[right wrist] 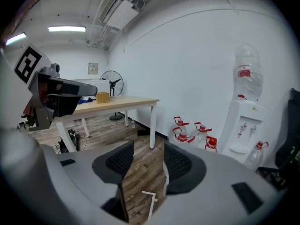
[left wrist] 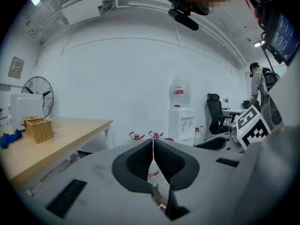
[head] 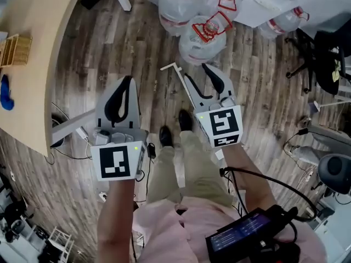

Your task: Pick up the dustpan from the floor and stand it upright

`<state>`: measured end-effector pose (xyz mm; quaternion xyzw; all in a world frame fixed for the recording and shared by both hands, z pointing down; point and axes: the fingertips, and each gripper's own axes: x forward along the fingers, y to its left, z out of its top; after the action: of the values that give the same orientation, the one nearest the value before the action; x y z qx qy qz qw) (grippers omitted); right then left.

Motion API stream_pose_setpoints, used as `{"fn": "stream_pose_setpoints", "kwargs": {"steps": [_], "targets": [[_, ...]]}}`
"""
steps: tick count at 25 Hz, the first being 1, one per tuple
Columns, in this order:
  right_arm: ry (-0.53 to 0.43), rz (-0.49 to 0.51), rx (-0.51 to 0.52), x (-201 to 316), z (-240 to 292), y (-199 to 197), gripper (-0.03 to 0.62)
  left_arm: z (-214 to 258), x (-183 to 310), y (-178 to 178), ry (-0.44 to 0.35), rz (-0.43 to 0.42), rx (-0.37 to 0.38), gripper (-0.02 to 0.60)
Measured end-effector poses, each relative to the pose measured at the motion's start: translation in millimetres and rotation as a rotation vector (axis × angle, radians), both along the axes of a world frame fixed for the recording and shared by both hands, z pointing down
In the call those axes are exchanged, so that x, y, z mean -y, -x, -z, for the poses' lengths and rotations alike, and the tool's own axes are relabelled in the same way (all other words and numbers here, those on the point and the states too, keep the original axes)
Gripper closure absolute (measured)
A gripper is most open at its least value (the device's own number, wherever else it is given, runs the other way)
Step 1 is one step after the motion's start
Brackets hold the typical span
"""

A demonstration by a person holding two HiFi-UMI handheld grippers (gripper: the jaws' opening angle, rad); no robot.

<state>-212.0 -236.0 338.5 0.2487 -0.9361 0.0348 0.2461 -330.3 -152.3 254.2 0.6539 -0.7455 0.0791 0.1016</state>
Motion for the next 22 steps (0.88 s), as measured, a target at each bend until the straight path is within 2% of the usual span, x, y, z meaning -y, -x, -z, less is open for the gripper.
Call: {"fn": "stream_pose_setpoints", "kwargs": {"steps": [6, 22], "targets": [[0.056, 0.016, -0.081, -5.1, -77.1, -9.3, 0.393, -64.5, 1.5, 1.4, 0.041, -0.002, -0.028, 0.566], [0.163, 0.052, -0.206, 5.9, -281.9, -16.3, 0.401, -254.0, 24.1, -12.3, 0.146, -0.066, -0.078, 0.566]]}}
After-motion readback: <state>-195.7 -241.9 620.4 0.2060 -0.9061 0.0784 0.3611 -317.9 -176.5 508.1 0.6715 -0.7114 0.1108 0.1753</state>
